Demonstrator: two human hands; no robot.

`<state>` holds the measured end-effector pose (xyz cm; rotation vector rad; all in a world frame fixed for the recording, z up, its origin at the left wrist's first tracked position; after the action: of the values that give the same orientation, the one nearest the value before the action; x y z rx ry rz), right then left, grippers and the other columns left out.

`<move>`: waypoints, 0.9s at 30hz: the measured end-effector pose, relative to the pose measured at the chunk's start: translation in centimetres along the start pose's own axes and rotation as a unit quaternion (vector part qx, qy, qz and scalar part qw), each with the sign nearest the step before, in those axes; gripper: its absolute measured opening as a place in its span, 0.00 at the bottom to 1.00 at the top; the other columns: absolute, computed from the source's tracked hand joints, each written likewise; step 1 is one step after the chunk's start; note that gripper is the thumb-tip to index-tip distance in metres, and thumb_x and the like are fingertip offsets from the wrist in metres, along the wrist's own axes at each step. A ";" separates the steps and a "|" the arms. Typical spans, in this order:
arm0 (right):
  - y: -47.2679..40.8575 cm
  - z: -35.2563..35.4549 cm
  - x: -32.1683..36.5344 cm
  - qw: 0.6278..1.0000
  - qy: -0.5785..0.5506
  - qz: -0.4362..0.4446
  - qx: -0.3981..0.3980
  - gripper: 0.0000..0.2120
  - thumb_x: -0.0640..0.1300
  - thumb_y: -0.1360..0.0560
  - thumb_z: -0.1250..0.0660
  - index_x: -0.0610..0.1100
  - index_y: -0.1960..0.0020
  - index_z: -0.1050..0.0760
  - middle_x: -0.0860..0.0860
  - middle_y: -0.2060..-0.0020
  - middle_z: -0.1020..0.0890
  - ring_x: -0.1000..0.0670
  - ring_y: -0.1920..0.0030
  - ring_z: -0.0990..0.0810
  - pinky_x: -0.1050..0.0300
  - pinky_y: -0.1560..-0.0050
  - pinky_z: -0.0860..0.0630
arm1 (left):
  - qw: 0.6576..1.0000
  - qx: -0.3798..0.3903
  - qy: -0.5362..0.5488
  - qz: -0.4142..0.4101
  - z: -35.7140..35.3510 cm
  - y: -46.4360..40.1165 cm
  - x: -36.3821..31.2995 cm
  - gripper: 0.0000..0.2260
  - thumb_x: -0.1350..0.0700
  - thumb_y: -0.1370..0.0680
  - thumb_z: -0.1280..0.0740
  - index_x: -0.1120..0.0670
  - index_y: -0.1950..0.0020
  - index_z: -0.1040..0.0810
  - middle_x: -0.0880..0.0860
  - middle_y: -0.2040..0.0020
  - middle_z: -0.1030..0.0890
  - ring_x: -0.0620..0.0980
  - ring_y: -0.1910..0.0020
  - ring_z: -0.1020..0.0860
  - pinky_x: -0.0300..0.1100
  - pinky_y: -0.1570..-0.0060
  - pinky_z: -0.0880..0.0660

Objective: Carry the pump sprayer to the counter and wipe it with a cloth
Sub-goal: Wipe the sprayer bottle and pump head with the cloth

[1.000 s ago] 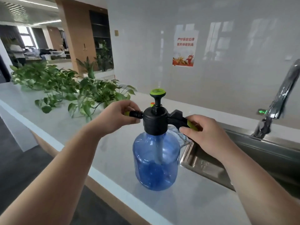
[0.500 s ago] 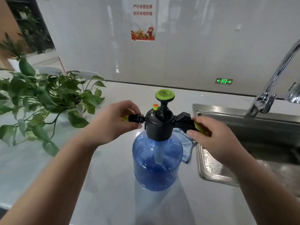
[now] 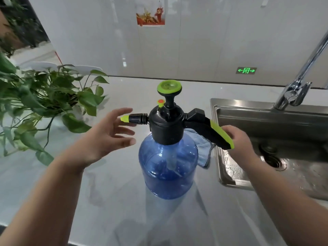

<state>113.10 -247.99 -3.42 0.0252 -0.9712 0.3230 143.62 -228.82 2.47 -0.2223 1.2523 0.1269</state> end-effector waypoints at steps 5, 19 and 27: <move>0.7 -11.0 -3.2 0.951 0.056 -0.138 0.271 0.26 0.54 0.19 0.40 0.45 0.25 0.36 0.44 0.28 0.29 0.43 0.29 0.31 0.52 0.29 0.37 | 0.995 -0.063 0.065 0.046 -0.4 3.6 4.6 0.29 0.59 0.33 0.25 0.40 0.35 0.26 0.49 0.41 0.17 0.50 0.38 0.21 0.38 0.49 0.21; -0.5 -9.9 -4.4 0.987 0.026 -0.078 0.140 0.16 0.51 0.20 0.39 0.45 0.35 0.28 0.47 0.45 0.21 0.45 0.43 0.24 0.67 0.59 0.35 | 0.977 -0.191 0.079 0.046 -2.2 8.6 4.5 0.16 0.49 0.30 0.28 0.46 0.43 0.19 0.55 0.43 0.16 0.53 0.40 0.19 0.55 0.42 0.25; 3.1 -3.6 -5.8 0.823 -0.537 -0.119 0.138 0.17 0.36 0.41 0.17 0.49 0.57 0.16 0.54 0.64 0.13 0.55 0.61 0.14 0.57 0.60 0.18 | 0.981 -0.183 0.066 0.025 -2.6 7.4 3.2 0.15 0.48 0.31 0.29 0.44 0.45 0.19 0.53 0.44 0.16 0.51 0.40 0.19 0.52 0.41 0.26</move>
<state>112.15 -245.90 -10.55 0.6552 -2.0163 0.1972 140.64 -222.36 -1.99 -0.5245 1.3604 0.3935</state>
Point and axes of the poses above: each hand's wrist, its own y-axis away from the middle knuckle, its own z-axis out of the back of the hand, x = y × z, the point moved 9 cm from there along -y, towards the middle knuckle
